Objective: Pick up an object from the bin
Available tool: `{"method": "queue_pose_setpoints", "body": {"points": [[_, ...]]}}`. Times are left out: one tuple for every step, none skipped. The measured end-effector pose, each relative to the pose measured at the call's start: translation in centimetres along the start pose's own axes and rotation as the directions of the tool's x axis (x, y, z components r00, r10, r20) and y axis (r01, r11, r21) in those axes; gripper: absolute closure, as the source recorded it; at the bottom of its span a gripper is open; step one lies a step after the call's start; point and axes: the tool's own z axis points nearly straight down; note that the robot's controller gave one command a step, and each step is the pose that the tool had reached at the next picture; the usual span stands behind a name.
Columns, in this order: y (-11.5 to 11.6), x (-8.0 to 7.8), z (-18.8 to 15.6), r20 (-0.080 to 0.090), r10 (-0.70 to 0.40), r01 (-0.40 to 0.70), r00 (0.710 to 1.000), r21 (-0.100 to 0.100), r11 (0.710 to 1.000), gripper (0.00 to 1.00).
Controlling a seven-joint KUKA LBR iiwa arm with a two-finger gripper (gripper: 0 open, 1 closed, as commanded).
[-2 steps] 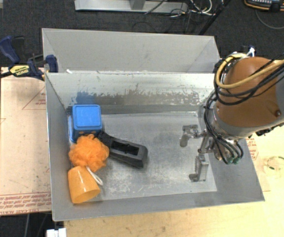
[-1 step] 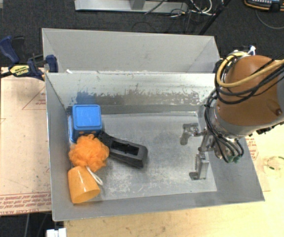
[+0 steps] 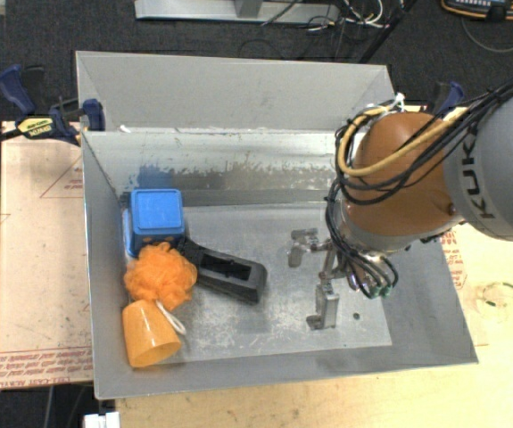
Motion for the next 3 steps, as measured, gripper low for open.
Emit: {"method": "queue_pose_setpoints", "body": {"points": [[3.0,-3.3,3.9,0.004,-0.141,0.141,0.990,-0.002,0.990,0.00],[6.0,-4.2,5.7,0.000,-0.032,0.032,0.999,-0.001,0.999,0.00],[10.1,-7.9,9.7,0.016,-0.415,0.415,0.910,0.001,0.910,1.00]]}}
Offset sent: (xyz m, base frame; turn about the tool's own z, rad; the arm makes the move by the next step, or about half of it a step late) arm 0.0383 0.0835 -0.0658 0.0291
